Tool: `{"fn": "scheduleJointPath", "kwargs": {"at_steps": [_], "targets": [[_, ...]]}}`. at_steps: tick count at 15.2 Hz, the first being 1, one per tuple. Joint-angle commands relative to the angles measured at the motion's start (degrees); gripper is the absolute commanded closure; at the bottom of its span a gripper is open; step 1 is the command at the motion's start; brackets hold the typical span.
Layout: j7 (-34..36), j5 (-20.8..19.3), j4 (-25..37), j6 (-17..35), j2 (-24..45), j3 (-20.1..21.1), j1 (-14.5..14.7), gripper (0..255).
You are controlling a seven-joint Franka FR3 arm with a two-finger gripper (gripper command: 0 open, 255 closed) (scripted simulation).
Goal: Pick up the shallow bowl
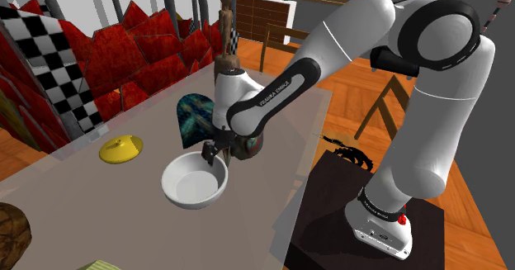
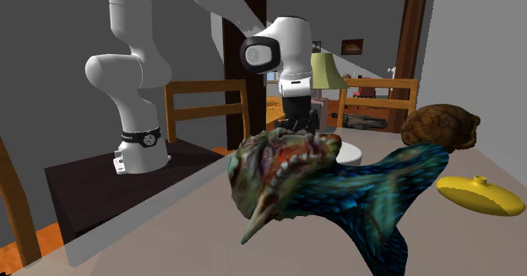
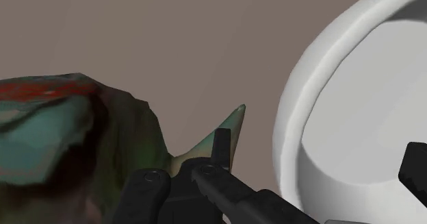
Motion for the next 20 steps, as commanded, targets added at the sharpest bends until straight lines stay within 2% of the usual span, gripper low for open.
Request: {"fn": "scheduleJointPath", "kwargs": {"at_steps": [1,6,7,16,20], "targets": [[0.19,-0.39,-0.13,1.42,1.29,-0.17,0.13,0],[0.54,-1.15,-0.36,3.90,3.60,-0.54,0.44,0],[0.61,-1.22,-0.27,3.98,3.78,-0.56,0.50,255],[0.54,-1.15,-0.35,3.90,3.60,-0.54,0.44,255],[0.16,-0.31,-0.10,1.12,1.03,-0.12,0.09,255]]}}
